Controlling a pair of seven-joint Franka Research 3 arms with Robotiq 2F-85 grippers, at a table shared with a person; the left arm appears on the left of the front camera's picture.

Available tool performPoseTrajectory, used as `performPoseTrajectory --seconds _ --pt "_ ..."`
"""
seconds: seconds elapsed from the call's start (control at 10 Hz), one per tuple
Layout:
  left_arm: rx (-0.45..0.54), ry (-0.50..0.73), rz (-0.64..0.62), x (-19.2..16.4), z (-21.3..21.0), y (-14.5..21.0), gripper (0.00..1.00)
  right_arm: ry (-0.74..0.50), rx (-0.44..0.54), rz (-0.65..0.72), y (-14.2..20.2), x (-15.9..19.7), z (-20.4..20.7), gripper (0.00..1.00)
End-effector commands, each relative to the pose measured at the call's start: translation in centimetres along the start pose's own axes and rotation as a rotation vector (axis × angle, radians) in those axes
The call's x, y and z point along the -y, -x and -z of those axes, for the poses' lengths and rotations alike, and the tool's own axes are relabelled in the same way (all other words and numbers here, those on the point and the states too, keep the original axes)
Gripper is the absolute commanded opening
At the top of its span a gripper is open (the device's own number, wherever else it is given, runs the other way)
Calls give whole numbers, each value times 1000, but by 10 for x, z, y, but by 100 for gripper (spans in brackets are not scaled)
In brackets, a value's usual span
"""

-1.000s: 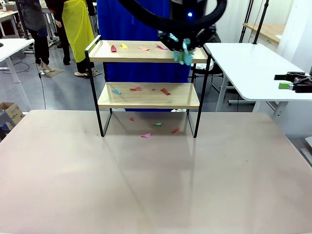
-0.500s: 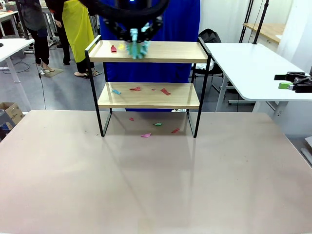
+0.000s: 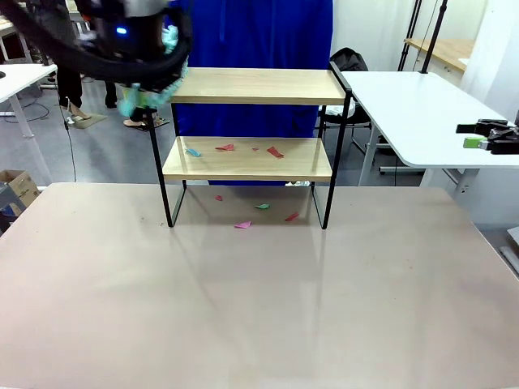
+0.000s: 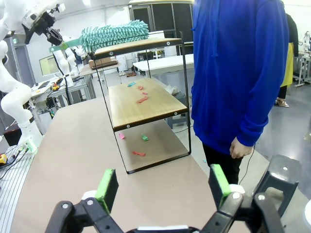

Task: Clean the shelf.
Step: Clean the specific section of the Shelf indicated by the human with the Duster.

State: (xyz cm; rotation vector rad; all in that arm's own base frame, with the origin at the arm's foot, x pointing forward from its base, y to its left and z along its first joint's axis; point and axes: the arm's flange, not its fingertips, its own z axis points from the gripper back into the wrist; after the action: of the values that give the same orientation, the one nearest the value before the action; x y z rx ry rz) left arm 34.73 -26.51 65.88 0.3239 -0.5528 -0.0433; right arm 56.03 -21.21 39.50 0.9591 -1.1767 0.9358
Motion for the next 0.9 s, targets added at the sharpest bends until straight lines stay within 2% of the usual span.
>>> performPoseTrajectory --seconds 0.0,0.1,0.4,0.5,0.8 --pt "97 -142 54 -29 -7 7 13 1 2 -4 -3 -1 1 100" --pt "167 -143 64 -30 -17 7 13 1 2 -4 -3 -1 1 100" --pt "252 28 95 -18 -49 8 13 1 2 -4 -3 -1 1 100" --pt "186 -97 63 -27 -40 5 13 1 2 -4 -3 -1 1 100" --pt "213 -63 69 -18 -45 5 13 1 2 -4 -3 -1 1 100"
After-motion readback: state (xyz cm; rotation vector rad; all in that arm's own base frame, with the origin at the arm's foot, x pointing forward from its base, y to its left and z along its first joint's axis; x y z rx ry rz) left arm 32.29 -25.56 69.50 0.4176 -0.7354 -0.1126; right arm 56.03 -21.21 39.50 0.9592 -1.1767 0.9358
